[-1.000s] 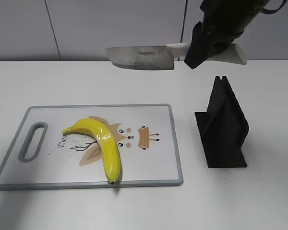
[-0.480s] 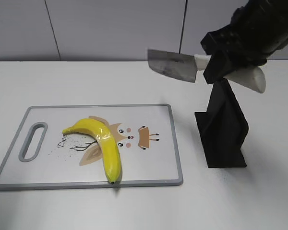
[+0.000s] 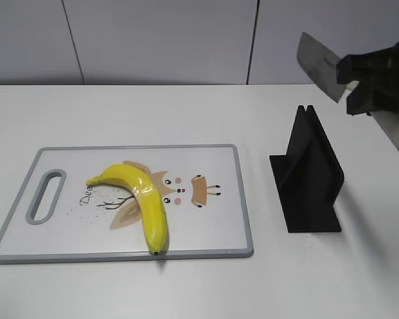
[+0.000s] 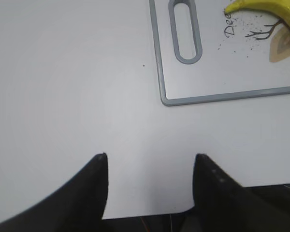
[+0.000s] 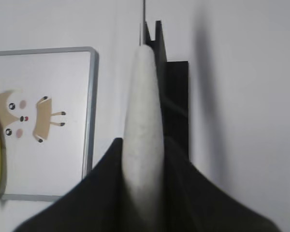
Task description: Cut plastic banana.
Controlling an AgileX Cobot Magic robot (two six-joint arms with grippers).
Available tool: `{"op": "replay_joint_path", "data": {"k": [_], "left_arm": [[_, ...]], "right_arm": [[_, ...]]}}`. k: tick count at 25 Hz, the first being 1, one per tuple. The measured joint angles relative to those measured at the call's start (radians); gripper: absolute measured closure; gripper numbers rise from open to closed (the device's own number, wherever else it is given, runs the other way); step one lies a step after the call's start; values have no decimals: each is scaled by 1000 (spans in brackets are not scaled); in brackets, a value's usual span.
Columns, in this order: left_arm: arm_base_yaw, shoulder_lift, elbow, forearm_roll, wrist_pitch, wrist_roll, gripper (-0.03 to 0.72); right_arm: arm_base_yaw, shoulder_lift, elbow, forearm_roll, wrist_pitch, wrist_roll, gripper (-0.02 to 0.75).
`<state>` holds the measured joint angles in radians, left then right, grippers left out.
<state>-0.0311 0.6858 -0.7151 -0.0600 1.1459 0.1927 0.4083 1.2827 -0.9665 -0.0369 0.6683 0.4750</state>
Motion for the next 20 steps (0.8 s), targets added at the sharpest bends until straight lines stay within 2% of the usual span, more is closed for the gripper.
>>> {"op": "replay_joint_path", "data": {"k": [3, 10, 20], "left_arm": [[1, -113, 67, 0, -5, 0, 146], [1, -372, 199, 0, -24, 0, 146], [1, -671, 221, 1, -62, -2, 146]], "right_arm": [[0, -11, 28, -53, 0, 57, 549], [0, -12, 50, -65, -15, 75, 548], [0, 52, 51, -68, -26, 76, 548]]}}
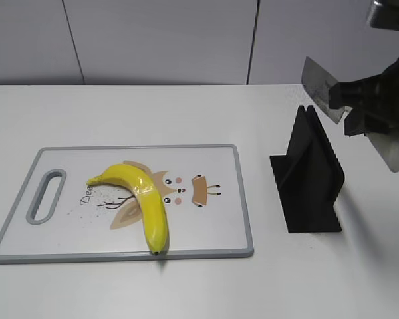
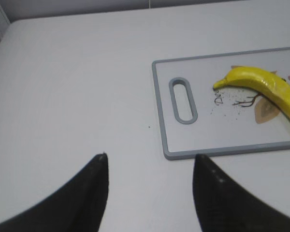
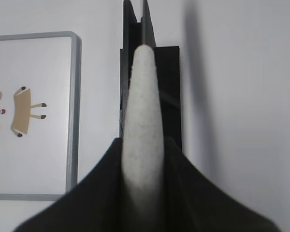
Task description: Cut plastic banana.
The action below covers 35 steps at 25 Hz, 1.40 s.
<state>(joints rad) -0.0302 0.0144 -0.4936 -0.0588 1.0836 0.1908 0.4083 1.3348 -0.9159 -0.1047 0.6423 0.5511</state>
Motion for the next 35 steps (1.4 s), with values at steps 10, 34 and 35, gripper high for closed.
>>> {"op": "replay_joint_path", "data": {"k": [10, 34, 35], "left_arm": [[0, -19, 1, -1, 0, 0, 146], [0, -19, 1, -1, 0, 0, 146], [0, -19, 1, -1, 0, 0, 146]], "right_arm": [[0, 115, 1, -4, -48, -1, 548], [0, 47, 1, 170, 223, -311, 103], [0, 13, 1, 181, 244, -344, 103]]}}
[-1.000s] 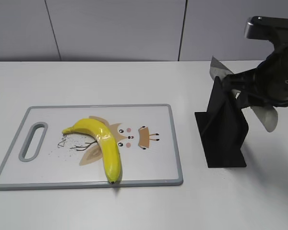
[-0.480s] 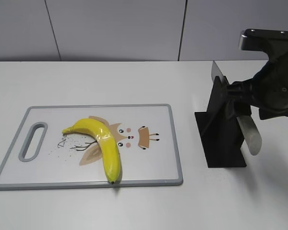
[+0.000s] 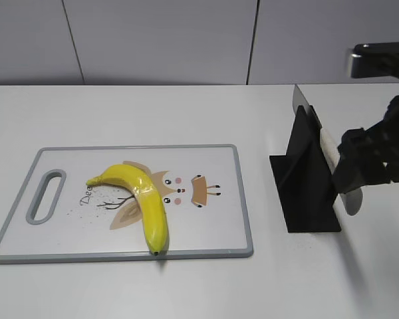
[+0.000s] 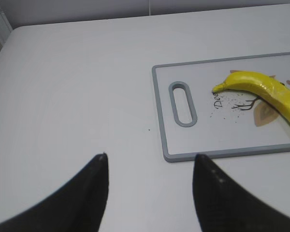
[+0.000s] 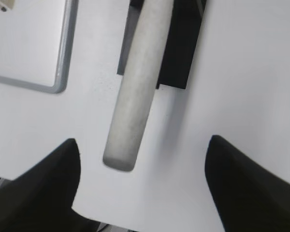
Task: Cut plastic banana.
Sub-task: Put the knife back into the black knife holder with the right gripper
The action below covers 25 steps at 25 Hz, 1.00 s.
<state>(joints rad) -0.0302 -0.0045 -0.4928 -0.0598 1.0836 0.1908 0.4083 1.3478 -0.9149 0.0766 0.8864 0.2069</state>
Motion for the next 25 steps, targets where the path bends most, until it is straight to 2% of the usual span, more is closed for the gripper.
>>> {"op": "replay_joint_path", "data": {"k": [7, 12, 25], "left_arm": [[0, 0, 0, 0, 0, 0, 146], [0, 0, 0, 0, 0, 0, 146], [0, 0, 0, 0, 0, 0, 146]], "right_arm": [[0, -271, 0, 108, 71, -191, 120], [0, -486, 38, 119, 76, -268, 143], [0, -1049, 389, 116, 119, -286, 149]]}}
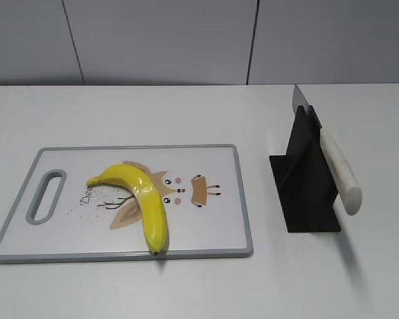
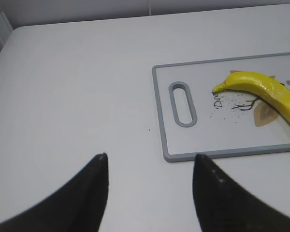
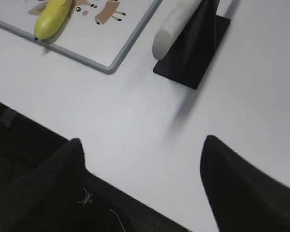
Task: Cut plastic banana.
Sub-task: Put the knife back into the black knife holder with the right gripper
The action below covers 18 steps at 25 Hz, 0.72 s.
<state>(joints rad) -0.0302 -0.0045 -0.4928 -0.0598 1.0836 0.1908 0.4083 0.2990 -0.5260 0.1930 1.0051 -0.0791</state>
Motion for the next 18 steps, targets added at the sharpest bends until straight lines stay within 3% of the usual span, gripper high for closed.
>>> {"op": "replay_joint_path", "data": {"k": [14, 18], "left_arm": [[0, 0, 0, 0, 0, 0, 200], [0, 0, 0, 1, 0, 0, 205]], "right_arm": [[-3, -305, 16, -33, 59, 0, 149], [-66, -306, 16, -5, 59, -1, 149]]}}
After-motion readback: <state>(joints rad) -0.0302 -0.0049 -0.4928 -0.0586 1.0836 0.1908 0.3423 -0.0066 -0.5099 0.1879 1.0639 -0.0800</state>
